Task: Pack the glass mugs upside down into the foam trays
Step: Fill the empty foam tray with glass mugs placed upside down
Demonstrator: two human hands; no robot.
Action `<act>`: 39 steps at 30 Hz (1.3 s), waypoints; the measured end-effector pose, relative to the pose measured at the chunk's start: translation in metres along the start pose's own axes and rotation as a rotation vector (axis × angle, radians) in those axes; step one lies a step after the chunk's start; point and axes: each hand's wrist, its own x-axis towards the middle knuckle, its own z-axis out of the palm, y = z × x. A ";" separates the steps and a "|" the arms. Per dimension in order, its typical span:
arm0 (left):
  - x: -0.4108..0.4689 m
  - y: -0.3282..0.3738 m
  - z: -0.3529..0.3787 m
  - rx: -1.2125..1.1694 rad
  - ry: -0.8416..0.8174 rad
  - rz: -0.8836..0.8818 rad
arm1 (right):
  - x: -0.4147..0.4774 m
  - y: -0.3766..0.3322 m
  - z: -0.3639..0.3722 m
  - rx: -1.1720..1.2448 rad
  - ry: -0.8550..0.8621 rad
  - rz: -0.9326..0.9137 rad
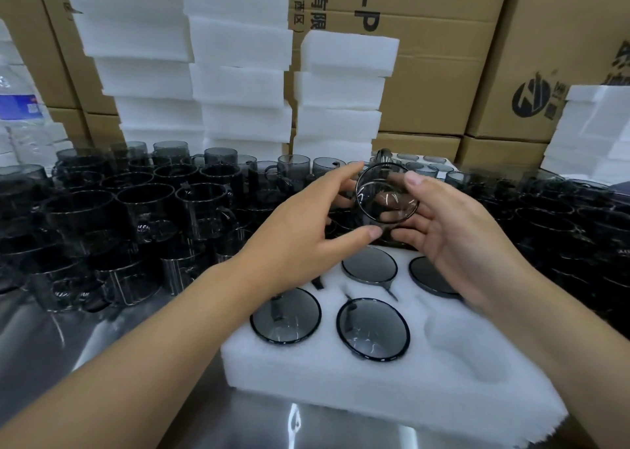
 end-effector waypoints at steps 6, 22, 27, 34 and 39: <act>0.000 0.001 0.000 0.002 -0.012 0.032 | -0.003 -0.001 0.000 -0.016 -0.011 -0.012; 0.000 -0.004 -0.001 0.023 0.020 0.053 | -0.002 0.003 -0.004 -0.118 -0.060 -0.095; 0.000 -0.001 -0.004 0.074 0.020 0.117 | -0.003 0.001 -0.004 -0.043 -0.115 -0.120; -0.001 0.000 -0.004 0.116 0.040 0.132 | -0.002 -0.001 -0.003 0.070 -0.157 -0.006; -0.001 -0.001 -0.005 0.107 0.042 0.120 | -0.001 0.000 -0.001 0.124 -0.105 0.088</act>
